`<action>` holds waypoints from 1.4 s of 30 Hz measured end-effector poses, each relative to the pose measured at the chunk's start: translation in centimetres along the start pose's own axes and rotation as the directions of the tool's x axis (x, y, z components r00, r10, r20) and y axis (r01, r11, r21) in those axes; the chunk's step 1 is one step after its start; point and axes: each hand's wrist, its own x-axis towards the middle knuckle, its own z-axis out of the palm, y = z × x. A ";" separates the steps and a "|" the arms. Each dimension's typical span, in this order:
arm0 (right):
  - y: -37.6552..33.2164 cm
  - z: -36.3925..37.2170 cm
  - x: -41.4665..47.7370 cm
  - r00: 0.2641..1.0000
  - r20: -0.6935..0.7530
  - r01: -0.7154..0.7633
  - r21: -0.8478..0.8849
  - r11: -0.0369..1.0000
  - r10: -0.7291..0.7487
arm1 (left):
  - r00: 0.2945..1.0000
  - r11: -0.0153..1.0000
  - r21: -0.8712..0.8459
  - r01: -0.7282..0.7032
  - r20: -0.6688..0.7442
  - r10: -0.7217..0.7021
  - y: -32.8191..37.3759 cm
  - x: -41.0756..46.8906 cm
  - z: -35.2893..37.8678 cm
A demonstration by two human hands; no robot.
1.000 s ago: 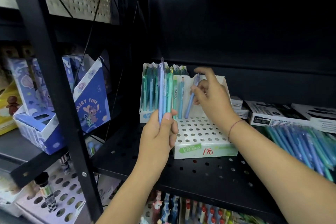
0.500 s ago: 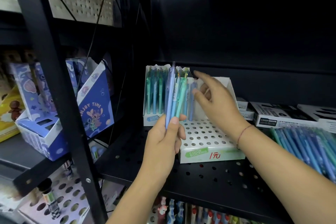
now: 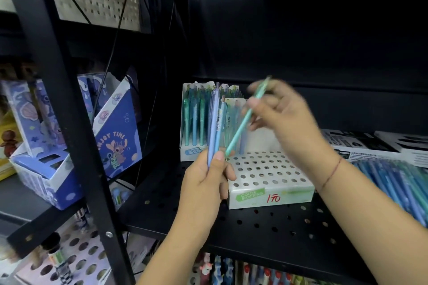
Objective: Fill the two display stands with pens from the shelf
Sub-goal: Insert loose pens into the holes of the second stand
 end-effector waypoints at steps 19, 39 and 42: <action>4.2 -1.2 0.9 0.991 -0.057 0.048 -0.700 0.712 -0.123 | 0.996 0.995 -0.067 0.076 -0.037 -0.079 -0.1 0.1 -0.2; 0.9 0.8 -0.5 0.982 0.122 -0.154 0.095 0.984 0.142 | 0.994 0.999 -0.032 0.043 0.105 -0.039 0.4 -0.2 0.0; 0.1 -1.1 0.2 0.988 -0.156 -0.009 0.054 0.999 0.017 | 0.994 0.997 -0.036 0.064 0.088 -0.061 0.3 -0.1 -0.1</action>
